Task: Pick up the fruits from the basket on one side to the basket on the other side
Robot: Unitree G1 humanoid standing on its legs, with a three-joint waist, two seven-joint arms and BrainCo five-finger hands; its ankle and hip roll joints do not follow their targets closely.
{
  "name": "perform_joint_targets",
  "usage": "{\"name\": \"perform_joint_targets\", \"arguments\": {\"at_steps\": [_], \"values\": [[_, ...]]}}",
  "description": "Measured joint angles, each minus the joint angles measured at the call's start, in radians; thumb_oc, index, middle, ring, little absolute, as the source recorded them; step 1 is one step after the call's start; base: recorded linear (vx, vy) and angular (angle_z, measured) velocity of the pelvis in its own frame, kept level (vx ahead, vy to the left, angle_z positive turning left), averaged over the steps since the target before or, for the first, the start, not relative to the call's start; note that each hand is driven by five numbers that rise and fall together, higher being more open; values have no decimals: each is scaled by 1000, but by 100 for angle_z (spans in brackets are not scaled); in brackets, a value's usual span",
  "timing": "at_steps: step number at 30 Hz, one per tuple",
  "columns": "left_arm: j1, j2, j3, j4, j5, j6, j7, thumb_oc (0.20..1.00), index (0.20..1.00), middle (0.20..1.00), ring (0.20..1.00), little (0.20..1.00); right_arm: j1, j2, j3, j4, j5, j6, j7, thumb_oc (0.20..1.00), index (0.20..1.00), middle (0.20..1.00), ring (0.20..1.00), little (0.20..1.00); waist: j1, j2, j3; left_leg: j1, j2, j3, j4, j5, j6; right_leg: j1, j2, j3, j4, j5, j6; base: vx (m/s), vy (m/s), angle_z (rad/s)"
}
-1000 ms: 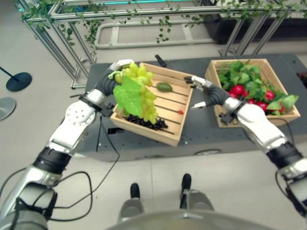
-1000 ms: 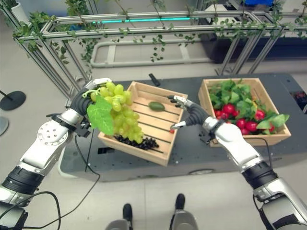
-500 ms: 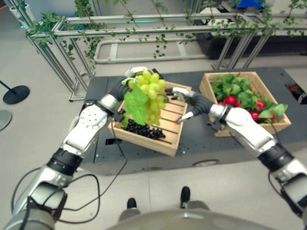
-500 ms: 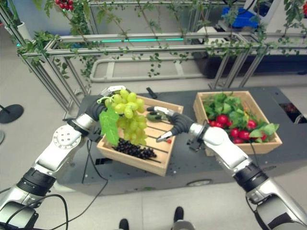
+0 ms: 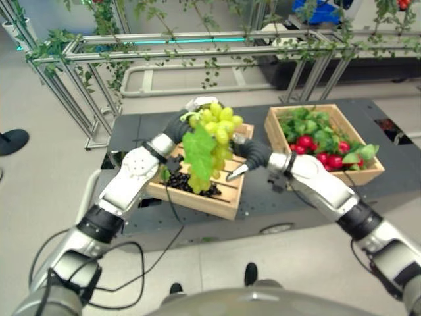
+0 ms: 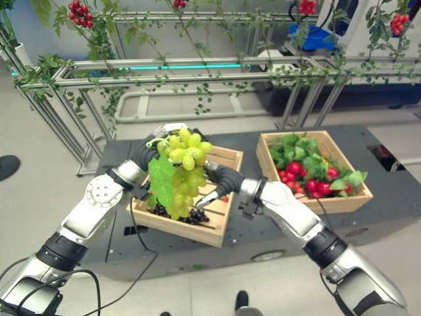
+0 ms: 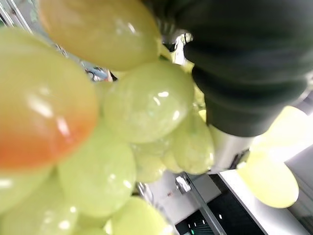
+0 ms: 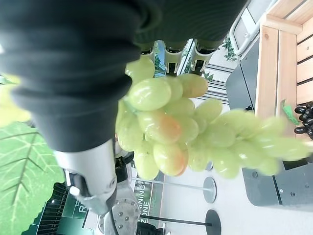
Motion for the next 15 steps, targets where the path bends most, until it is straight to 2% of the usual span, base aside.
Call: {"name": "perform_joint_targets", "arguments": {"at_steps": [15], "values": [[-1, -40, -58, 0, 5, 0, -21, 200, 200, 200, 200, 200, 44, 82, 44, 1, 113, 39, 4, 1000, 1000, 1000, 1000, 1000, -24, -3, -51, 1, 1, 10, 0, -1, -1, -2, 3, 11, -6, 4, -1, 0, 0, 0]]}}
